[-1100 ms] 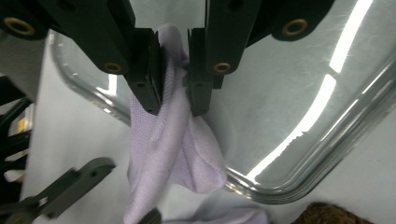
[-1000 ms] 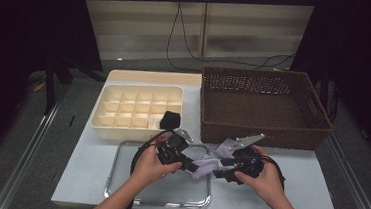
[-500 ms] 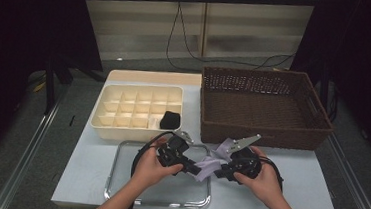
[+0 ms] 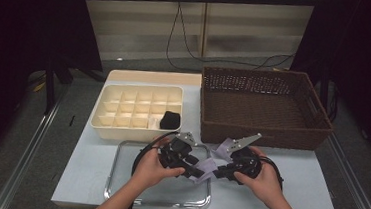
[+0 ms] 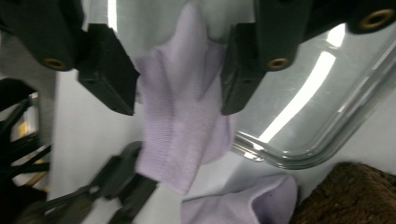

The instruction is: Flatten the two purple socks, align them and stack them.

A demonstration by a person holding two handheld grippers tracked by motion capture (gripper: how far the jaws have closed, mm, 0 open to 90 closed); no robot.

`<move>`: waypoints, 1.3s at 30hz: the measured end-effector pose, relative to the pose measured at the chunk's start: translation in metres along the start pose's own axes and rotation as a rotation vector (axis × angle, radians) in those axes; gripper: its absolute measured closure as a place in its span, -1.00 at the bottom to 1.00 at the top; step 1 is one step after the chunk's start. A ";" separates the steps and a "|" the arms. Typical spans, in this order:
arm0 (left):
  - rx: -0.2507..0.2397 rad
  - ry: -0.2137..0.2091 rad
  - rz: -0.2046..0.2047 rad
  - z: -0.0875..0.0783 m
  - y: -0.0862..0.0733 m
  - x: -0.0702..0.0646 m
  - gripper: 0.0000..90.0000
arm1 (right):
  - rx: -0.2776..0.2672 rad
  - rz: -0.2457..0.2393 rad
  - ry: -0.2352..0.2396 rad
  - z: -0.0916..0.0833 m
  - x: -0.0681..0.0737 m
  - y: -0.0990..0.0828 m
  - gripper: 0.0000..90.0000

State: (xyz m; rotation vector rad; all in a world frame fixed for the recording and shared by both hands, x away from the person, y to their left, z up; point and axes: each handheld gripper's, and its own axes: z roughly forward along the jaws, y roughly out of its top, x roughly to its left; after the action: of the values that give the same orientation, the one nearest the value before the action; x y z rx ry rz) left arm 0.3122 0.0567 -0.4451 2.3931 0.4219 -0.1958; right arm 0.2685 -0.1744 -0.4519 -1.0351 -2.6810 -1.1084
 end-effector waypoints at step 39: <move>0.058 -0.115 -0.151 -0.006 -0.002 0.008 0.85 | -0.008 0.025 -0.057 0.002 -0.006 -0.006 0.33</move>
State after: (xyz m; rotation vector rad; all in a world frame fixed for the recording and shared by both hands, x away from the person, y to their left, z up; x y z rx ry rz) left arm 0.3194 0.0646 -0.4438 2.3931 0.5494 -0.4161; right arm 0.2695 -0.1792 -0.4589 -1.1151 -2.7007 -1.1033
